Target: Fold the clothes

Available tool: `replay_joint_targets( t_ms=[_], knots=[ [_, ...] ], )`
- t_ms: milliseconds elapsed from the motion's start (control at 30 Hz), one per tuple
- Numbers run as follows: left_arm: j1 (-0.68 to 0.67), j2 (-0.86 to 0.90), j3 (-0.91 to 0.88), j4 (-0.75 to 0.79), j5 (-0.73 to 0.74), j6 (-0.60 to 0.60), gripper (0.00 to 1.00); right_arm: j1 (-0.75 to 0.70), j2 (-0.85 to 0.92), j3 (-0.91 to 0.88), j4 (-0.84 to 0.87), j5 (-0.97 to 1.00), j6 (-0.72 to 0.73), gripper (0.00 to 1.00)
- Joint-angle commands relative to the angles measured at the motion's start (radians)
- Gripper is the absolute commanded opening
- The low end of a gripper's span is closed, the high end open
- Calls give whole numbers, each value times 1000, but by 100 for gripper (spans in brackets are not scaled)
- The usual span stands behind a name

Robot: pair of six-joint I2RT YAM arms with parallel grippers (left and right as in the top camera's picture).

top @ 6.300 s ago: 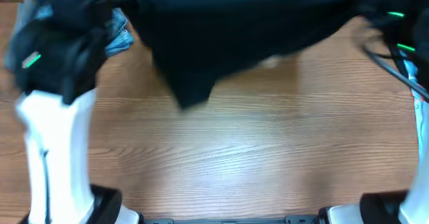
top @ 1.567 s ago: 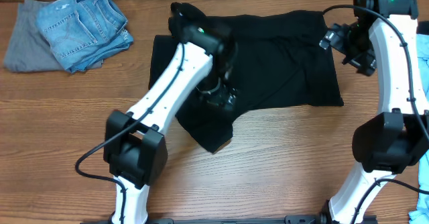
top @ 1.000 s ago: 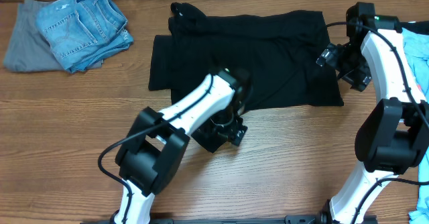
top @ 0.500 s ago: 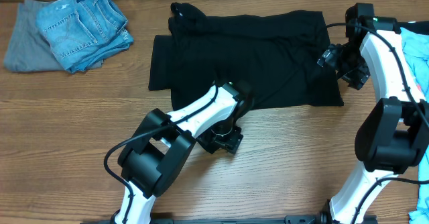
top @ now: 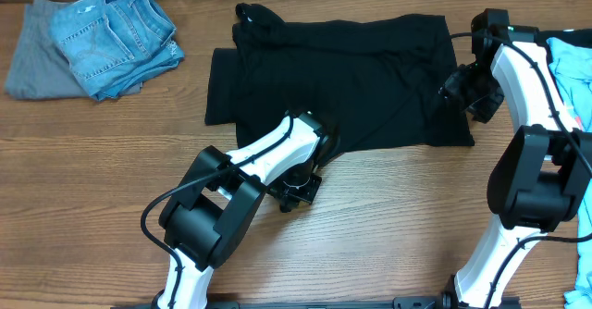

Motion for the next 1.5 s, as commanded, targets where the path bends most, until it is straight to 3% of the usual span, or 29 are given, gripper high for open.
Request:
replay_joint_targets(
  t_ms=[0, 200, 400, 1167, 1233, 1400, 1467],
  knots=[
    [3, 8, -6, -44, -3, -18, 4, -2, 0, -31, 18, 10, -3, 64],
    [3, 8, -6, -69, -3, -28, 5, -2, 1, -127, 104, 10, -3, 63],
    [3, 8, -6, -69, -3, -28, 7, -2, 1, -145, 132, 12, -3, 59],
    [3, 8, -6, -69, -3, -25, 9, -12, 2, -271, 268, 52, -3, 58],
    [3, 8, -6, -69, -3, -24, 9, -19, 2, -271, 266, 52, -3, 54],
    [3, 8, -6, -69, -3, -25, 4, -37, 1, -270, 252, 51, -2, 30],
    [3, 8, -6, -70, -3, -25, 4, -42, 1, -269, 240, 52, -2, 12]
  ],
)
